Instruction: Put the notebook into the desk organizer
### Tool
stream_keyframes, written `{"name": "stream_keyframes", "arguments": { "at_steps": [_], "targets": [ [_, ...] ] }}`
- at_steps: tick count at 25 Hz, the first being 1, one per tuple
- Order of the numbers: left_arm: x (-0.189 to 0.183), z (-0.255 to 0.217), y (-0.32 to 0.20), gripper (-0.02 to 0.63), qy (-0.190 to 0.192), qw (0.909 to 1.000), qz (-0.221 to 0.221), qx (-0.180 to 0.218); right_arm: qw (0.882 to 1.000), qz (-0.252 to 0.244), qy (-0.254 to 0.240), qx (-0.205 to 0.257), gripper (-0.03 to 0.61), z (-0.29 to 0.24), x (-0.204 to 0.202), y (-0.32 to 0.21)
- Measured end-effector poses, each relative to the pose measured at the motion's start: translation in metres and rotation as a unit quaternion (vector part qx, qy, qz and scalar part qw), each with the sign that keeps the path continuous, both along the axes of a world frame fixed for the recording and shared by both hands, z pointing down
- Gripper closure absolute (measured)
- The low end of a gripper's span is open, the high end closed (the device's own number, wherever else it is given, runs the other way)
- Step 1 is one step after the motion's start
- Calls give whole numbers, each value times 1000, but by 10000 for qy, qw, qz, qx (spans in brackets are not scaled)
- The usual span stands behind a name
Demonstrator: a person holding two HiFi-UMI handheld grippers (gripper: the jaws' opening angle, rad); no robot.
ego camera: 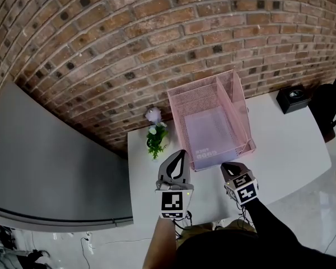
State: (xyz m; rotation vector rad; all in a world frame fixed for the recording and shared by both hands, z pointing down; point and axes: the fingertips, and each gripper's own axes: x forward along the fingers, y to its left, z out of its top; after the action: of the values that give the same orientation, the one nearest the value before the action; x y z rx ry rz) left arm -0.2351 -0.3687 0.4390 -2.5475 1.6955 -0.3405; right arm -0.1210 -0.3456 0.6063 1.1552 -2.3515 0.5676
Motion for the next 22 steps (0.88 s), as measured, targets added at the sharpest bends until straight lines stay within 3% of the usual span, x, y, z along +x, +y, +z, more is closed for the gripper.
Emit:
{"name": "stream_keyframes", "arguments": {
  "at_steps": [22],
  "targets": [
    [-26, 2, 8, 604, -237, 9995, -170, -150, 9991, 297, -219, 216, 578, -8, -7, -35]
  ]
}}
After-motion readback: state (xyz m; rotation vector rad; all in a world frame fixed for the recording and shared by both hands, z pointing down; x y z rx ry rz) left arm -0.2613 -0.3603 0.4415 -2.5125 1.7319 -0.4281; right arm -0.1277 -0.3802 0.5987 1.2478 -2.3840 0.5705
